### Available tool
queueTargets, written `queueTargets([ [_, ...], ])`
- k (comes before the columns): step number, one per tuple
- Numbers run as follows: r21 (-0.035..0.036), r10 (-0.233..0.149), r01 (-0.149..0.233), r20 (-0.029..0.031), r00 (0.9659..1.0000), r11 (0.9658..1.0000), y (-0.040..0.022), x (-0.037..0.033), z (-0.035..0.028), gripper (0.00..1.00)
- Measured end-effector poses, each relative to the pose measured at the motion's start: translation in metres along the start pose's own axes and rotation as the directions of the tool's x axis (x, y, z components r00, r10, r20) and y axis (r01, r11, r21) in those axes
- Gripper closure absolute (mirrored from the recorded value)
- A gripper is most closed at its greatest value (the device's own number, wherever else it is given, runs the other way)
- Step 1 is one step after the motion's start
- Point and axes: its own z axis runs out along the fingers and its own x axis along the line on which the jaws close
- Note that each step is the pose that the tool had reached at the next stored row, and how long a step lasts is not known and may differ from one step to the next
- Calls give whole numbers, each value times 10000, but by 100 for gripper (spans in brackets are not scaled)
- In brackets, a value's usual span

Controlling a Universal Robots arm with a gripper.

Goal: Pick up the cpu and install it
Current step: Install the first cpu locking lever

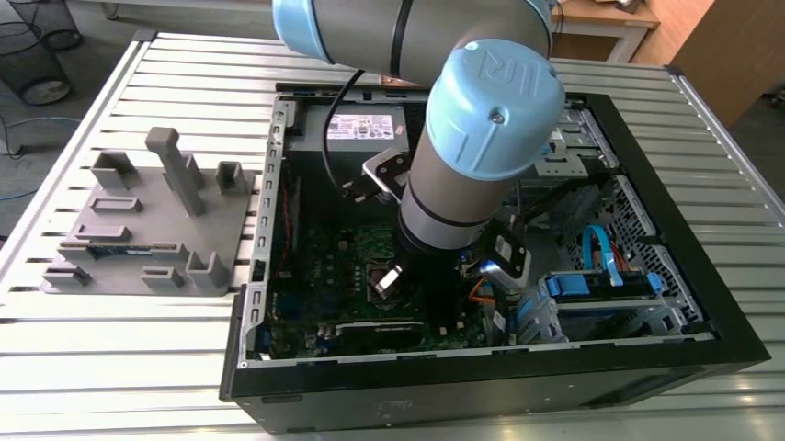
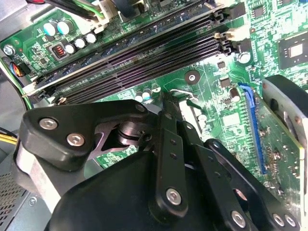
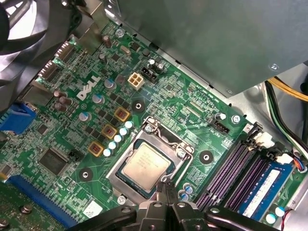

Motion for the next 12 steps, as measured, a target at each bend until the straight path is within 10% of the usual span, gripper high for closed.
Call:
queueTargets([
  [12, -56, -853, 853, -61, 9963, 9963, -27, -32, 10, 89],
])
